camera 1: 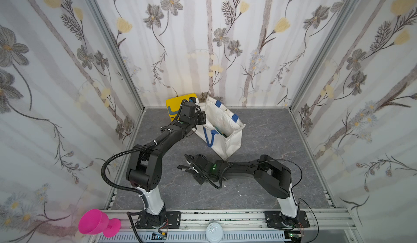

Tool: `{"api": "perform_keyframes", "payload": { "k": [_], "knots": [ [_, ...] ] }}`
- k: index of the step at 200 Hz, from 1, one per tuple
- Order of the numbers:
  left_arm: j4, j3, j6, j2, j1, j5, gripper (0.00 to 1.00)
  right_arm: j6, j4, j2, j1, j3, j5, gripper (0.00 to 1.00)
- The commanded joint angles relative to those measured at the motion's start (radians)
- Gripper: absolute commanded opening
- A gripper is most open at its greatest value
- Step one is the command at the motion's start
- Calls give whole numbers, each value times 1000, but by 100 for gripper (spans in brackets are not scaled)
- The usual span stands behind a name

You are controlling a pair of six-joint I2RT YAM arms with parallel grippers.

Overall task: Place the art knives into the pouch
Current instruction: Pick up the utility knife at the center of the board.

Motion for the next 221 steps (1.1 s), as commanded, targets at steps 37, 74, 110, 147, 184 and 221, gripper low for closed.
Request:
{"api": "perform_keyframes", "payload": {
  "k": [37, 74, 110, 147, 184, 221],
  "knots": [
    [28, -3, 3, -14, 2, 2, 0, 19, -17, -25, -6, -22, 41, 34],
    [30, -2, 3, -13, 2, 2, 0, 28, -10, -62, -7, -46, 48, 31],
    [31, -3, 4, -11, 2, 4, 0, 42, -8, -121, -9, -90, 78, 30],
    [37, -7, 0, -9, 2, 9, 0, 45, -27, -186, -12, -139, 113, 29],
    [39, -8, -1, -13, 2, 11, 0, 42, -60, -255, -21, -196, 149, 29],
    [48, -14, -9, -15, 2, 15, 0, 37, -76, -332, -24, -232, 133, 29]
  ]
}}
